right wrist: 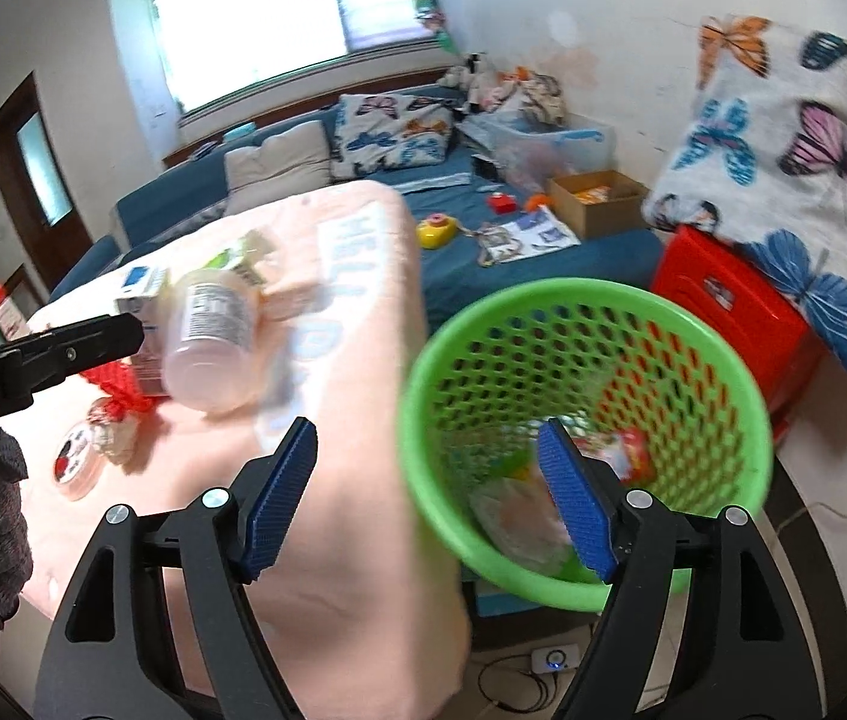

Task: Collect trash
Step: 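Move both tools back to the table toward the red foam net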

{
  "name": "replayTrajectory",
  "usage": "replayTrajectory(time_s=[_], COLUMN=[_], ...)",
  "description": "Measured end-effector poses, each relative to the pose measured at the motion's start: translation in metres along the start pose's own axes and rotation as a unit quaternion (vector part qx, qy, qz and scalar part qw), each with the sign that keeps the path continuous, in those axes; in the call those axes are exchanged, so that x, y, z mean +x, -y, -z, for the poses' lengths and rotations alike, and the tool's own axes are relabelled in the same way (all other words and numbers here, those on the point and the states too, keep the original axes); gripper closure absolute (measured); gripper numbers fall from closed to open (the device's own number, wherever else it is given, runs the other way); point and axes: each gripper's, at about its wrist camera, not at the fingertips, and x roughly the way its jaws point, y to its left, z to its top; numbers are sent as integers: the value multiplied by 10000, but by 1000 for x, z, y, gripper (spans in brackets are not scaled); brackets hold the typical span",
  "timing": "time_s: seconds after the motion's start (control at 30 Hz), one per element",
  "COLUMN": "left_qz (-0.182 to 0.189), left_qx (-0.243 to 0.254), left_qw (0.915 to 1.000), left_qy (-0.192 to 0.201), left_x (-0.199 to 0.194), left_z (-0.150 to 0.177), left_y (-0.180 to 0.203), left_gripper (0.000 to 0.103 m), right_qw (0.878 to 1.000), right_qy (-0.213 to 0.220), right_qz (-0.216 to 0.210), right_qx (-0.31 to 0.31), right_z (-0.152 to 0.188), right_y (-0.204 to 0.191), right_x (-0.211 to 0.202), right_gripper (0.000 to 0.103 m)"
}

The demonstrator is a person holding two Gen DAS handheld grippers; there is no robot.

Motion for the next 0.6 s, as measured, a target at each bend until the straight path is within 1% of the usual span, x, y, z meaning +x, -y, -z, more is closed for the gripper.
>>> replayTrajectory(time_s=[0.3,0.5,0.6], left_qz=[-648,-1050,-1161], left_qx=[-406,-753,-901], left_qw=[9969,9915,9891], left_qy=[160,178,126], left_x=[-44,-71,-79], left_z=[23,47,59], left_y=[-72,-118,-136], left_gripper=[31,29,29], right_qw=[9973,9924,9886], right_qy=[-123,-222,-260], right_qz=[-500,-845,-1024], right_qx=[-527,-872,-1074], right_z=[-5,-7,-8], right_y=[-65,-109,-130], right_x=[18,29,34], right_gripper=[27,27,27])
